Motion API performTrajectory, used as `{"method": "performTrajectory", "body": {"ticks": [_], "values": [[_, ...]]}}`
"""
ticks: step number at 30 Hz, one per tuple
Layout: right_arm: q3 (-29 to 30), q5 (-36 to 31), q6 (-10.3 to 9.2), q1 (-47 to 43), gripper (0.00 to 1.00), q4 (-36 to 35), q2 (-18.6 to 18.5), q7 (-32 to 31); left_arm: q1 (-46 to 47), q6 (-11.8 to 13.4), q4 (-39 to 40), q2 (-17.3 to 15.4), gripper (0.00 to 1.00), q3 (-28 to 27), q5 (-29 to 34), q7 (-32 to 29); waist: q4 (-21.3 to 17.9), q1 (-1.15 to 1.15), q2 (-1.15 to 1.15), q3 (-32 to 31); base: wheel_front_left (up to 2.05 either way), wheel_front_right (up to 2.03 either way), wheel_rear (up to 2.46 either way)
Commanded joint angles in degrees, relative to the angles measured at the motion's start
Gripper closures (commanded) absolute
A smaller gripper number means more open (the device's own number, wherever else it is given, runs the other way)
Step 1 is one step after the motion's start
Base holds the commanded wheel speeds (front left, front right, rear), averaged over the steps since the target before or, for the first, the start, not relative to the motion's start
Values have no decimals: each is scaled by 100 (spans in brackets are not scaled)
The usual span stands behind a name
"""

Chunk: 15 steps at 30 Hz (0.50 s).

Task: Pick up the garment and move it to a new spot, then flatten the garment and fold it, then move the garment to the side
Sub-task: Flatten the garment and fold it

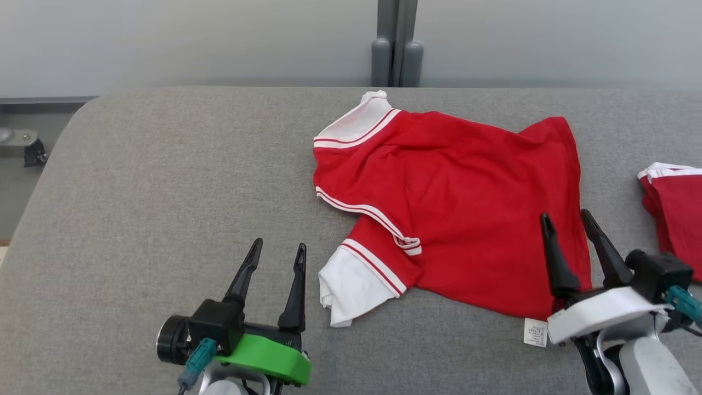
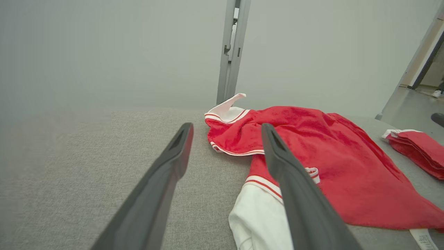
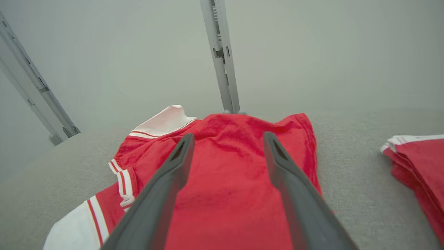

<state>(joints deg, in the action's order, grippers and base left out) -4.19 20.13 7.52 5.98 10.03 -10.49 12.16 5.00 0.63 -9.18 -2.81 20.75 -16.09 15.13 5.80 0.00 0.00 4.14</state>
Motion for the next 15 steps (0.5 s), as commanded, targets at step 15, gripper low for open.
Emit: {"method": "performTrajectory", "body": {"ticks": [15], "values": [[159,-298,-7,-423,0,-414,378,-145,-13,-21,40,-19,0,53,58,0,-48,0,0,10,0,0,0]]}}
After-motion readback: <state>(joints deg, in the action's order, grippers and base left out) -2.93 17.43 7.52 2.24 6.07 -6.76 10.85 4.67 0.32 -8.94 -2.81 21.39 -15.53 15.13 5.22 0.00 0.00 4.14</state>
